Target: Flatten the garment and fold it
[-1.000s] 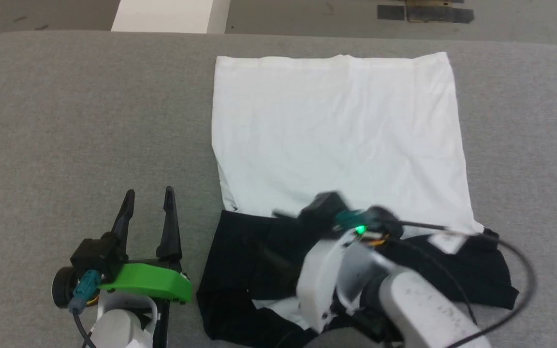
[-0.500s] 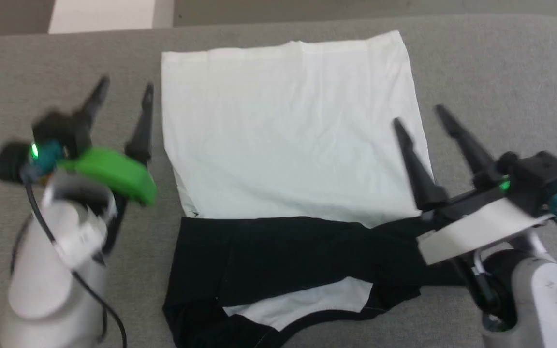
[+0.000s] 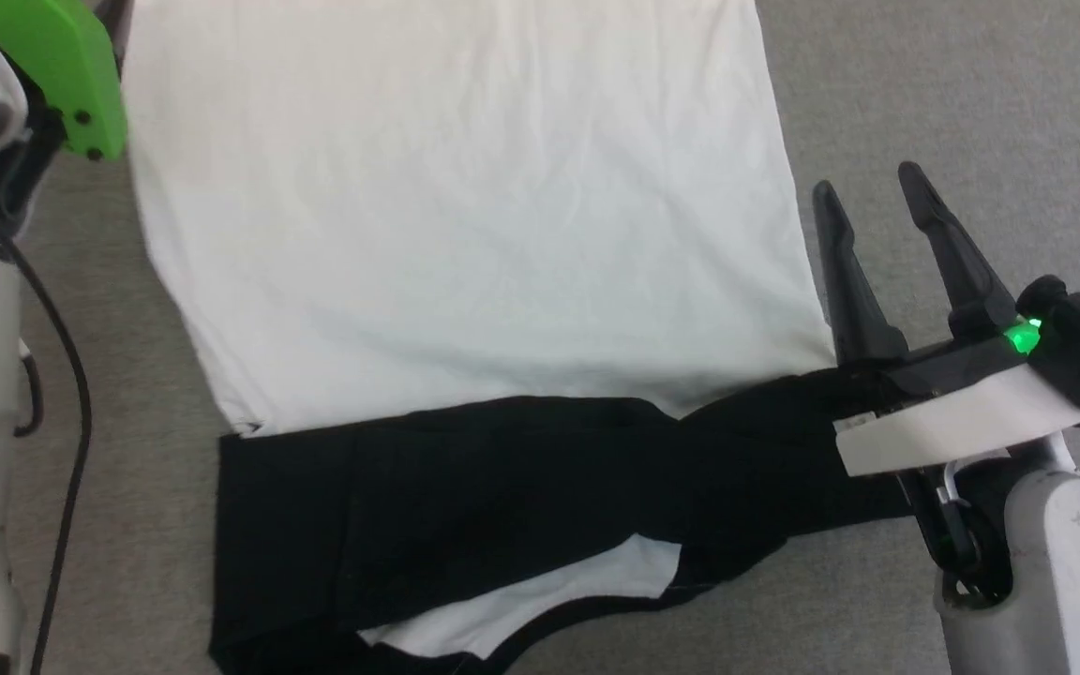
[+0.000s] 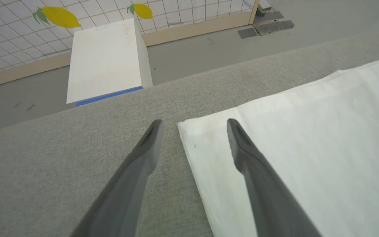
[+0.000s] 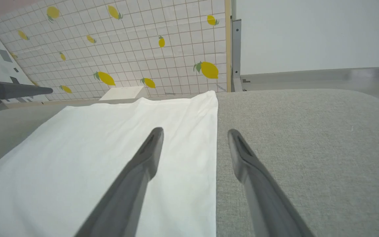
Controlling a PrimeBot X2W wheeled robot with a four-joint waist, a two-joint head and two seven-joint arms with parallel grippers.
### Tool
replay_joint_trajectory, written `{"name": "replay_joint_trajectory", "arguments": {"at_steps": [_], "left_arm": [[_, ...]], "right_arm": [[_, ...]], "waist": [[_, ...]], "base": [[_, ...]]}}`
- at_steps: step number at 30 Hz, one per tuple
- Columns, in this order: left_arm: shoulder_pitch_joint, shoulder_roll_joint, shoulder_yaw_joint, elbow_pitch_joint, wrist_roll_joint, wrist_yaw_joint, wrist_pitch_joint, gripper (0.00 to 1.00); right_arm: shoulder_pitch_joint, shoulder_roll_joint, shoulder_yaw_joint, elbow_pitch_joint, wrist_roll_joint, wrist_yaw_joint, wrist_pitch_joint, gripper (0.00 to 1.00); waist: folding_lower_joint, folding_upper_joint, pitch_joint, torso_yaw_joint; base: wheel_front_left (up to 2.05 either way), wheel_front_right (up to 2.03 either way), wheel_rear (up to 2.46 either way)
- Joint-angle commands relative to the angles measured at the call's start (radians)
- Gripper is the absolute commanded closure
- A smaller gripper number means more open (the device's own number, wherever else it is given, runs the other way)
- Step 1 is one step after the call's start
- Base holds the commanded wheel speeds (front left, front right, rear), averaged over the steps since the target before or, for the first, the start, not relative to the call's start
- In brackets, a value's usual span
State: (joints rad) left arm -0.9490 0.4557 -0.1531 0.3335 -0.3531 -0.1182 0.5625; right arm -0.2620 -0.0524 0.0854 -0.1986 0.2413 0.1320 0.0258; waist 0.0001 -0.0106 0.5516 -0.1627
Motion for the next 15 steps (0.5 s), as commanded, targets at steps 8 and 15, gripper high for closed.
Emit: {"name": "replay_joint_trajectory", "arguments": {"at_steps": [8,15], "left_arm": [[-0.082,0.031,0.008,0.021,0.016,0.1,0.182,0.0],[-0.062,0.058,0.006,0.002,0.04,0.173,0.313,0.0]], "right_arm": [[-0.044,0.002,0.03,0.018,0.026,-0.001,-0.024,0.0],[-0.057,0.002,0.036,0.022,0.019,-0.001,-0.019,0.0]], "waist": [[-0.0001,0.0106,0.116,-0.094],[-0.0001,0.0106,0.117,-0.094]], "base": [[0.0,0.0,0.0],[0.0,0.0,0.0]]}}
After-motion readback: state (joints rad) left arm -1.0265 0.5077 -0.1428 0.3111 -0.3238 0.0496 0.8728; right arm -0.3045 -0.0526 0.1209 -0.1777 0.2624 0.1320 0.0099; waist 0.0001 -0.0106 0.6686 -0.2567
